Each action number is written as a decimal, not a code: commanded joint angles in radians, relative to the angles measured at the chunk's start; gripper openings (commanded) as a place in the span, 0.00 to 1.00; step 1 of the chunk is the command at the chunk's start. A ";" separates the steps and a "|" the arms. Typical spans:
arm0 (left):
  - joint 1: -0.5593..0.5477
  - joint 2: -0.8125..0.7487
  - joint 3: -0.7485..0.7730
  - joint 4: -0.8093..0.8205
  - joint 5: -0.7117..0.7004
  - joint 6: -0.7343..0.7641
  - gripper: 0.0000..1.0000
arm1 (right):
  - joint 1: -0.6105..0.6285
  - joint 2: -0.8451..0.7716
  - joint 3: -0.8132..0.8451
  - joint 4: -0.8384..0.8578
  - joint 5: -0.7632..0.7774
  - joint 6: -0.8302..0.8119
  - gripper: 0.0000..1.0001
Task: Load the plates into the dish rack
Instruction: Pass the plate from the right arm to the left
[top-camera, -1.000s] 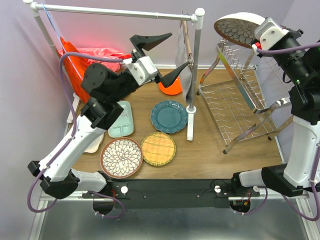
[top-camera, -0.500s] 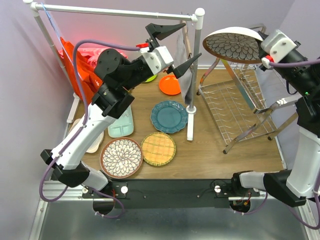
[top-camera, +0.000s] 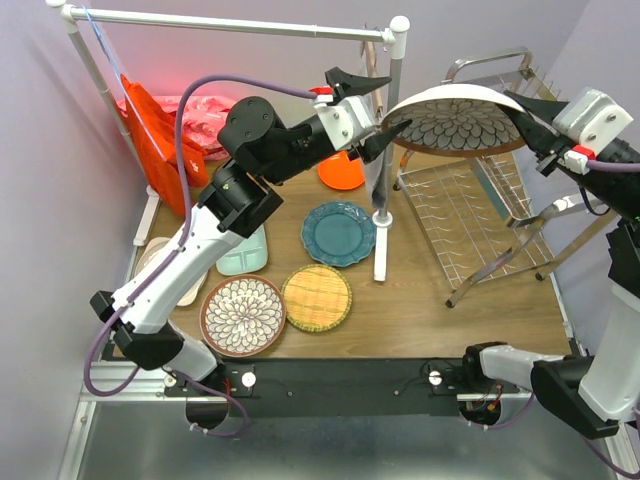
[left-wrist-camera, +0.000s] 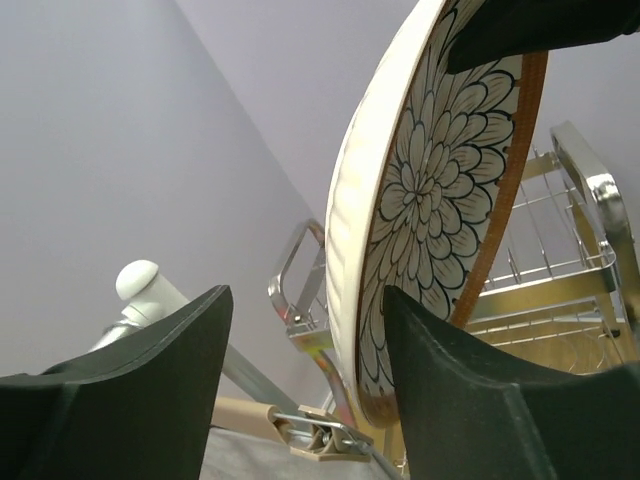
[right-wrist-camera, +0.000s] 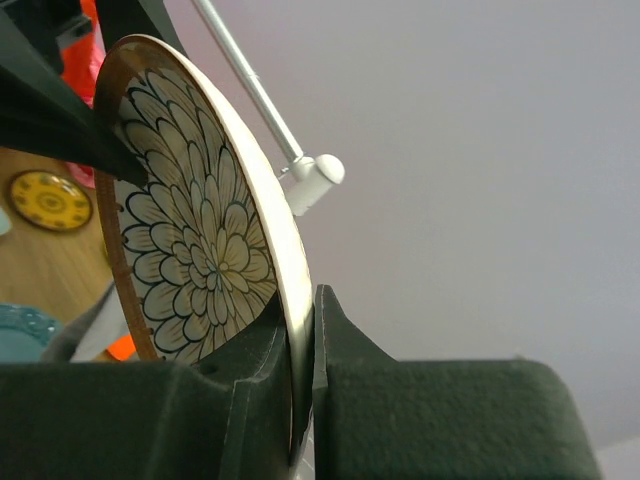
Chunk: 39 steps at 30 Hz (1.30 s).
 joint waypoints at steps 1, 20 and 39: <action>-0.017 -0.024 -0.023 -0.044 -0.080 -0.004 0.66 | 0.000 -0.006 -0.006 0.133 -0.090 0.067 0.00; -0.037 -0.130 -0.127 -0.058 -0.133 -0.082 0.00 | 0.000 -0.010 -0.067 0.164 -0.138 0.163 0.30; -0.037 -0.517 -0.491 0.080 -0.483 -0.202 0.00 | 0.000 0.008 -0.151 0.363 -0.262 0.674 0.98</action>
